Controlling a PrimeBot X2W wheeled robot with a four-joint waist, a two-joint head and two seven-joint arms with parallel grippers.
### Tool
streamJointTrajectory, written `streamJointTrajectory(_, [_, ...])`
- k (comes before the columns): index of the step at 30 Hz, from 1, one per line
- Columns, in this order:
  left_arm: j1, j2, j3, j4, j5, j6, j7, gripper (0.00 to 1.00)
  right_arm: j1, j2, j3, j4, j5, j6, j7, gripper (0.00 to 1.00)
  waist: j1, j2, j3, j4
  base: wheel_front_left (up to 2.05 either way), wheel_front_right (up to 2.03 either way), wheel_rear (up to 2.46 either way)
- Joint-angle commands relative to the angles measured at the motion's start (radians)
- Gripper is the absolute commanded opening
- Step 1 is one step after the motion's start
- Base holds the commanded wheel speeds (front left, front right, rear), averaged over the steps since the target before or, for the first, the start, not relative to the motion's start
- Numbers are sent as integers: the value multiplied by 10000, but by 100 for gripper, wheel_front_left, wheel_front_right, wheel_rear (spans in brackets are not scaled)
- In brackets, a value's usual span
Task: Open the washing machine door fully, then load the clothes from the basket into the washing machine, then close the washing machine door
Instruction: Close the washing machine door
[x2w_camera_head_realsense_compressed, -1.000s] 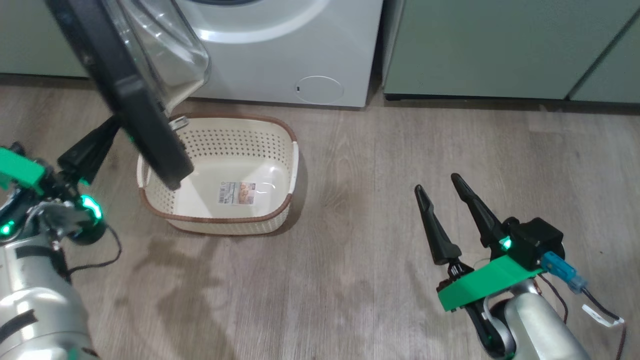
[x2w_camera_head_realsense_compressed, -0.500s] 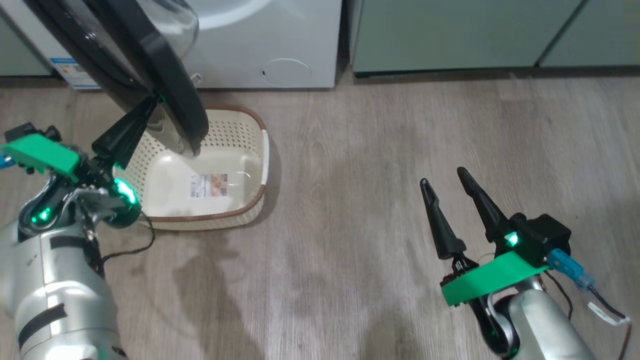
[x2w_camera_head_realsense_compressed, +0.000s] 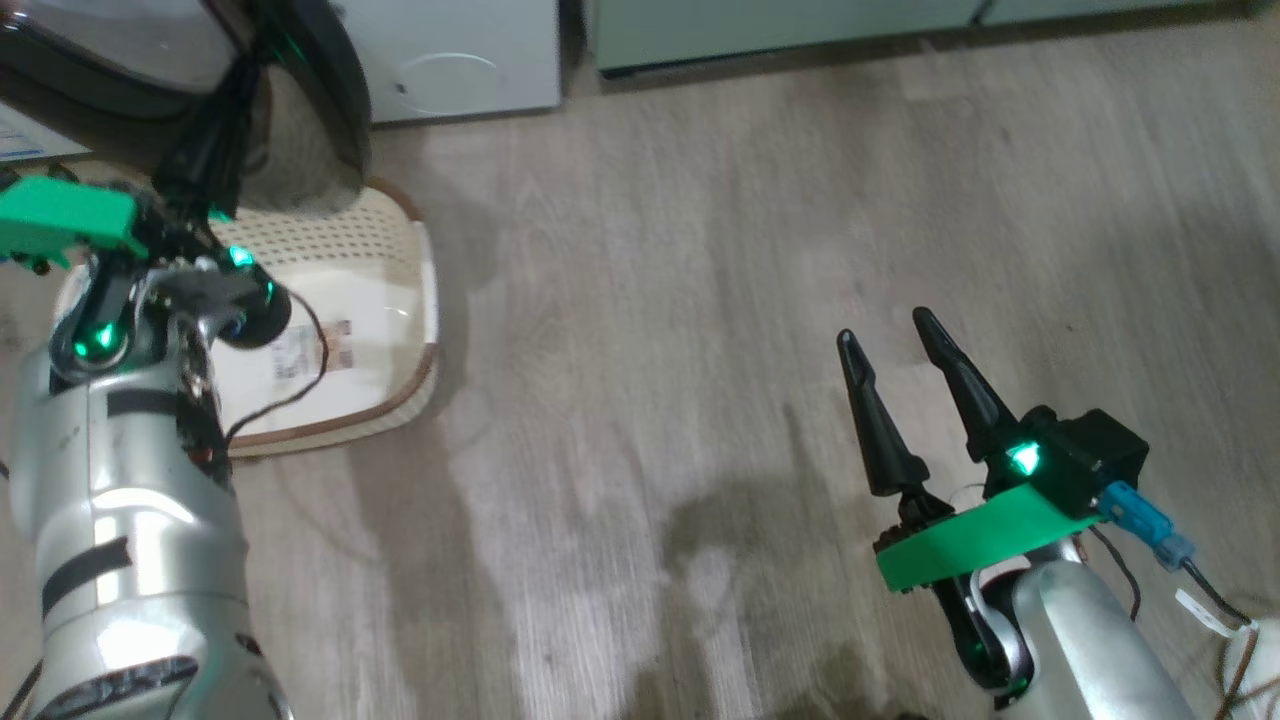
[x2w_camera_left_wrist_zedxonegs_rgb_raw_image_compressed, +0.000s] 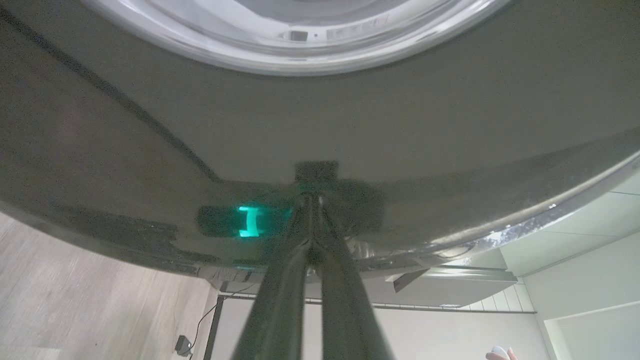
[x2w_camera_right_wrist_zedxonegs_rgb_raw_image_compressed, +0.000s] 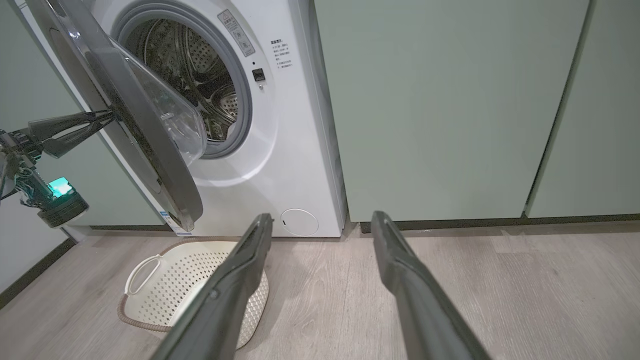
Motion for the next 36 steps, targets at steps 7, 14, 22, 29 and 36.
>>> streamJointTrajectory(7, [-1126, 236, -303, -302, -417, -17, -1799, 0, -261, 200, 153, -415, 65, 0, -65, 100, 0, 0, 762, -1074, 0, 0, 0])
streamJointTrajectory(14, [-2135, 242, 18, -115, -722, -17, -3582, 0, -320, 274, 167, -455, 192, 0, -65, 100, 0, 0, 1174, -1866, 0, 0, 0])
streamJointTrajectory(22, [-2940, 429, -5, 240, -498, -17, -4086, 0, -391, 289, 242, -492, 471, 0, -65, 100, 0, 0, 1375, -2359, 0, 0, 0])
streamJointTrajectory(29, [-3169, 542, -195, 586, -333, -17, -4107, 0, -402, 291, 120, -481, 516, 0, -65, 100, 0, 0, 1264, -2290, 0, 0, 0])
streamJointTrajectory(36, [-2359, 518, -531, 500, -190, -17, -3698, 0, -399, 291, 29, -429, 417, 0, -65, 100, 0, 0, 790, -1797, 0, 0, 0])
